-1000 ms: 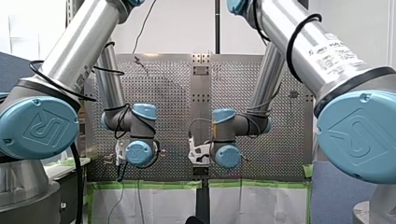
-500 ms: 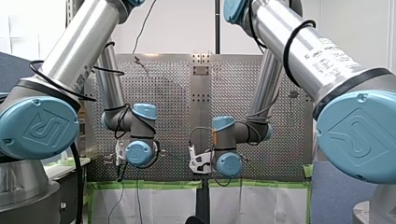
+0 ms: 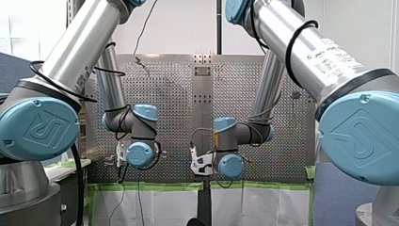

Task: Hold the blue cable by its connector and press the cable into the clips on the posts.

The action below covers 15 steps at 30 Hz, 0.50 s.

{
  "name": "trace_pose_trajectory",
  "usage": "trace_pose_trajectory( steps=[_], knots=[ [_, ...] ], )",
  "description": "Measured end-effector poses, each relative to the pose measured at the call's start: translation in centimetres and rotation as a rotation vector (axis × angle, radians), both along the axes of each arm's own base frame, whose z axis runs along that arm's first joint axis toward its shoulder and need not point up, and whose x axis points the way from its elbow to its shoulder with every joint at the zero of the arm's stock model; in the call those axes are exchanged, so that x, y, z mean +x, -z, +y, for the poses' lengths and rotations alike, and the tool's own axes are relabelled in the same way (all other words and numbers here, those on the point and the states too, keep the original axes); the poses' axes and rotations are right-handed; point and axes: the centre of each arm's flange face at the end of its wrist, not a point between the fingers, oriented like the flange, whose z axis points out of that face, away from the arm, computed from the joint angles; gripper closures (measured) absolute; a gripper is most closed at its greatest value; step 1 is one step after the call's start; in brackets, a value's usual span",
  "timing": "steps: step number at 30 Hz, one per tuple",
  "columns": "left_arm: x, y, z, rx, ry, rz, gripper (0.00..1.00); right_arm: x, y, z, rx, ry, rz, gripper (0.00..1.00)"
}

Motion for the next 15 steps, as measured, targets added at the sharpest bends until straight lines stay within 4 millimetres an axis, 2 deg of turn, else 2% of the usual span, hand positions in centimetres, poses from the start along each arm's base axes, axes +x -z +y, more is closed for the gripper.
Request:
trace_pose_trajectory(
  steps=[8,15],
  knots=[
    [-0.7,-0.3,0.9,0.037,0.012,0.025,1.00,0.7,-0.3,0.2,0.006,0.002,-0.011,1.00],
    [-1.3,-1.5,1.3,0.028,0.047,0.047,1.00,3.8,-4.0,1.0,0.000,0.001,-0.094,1.00]
  ],
)
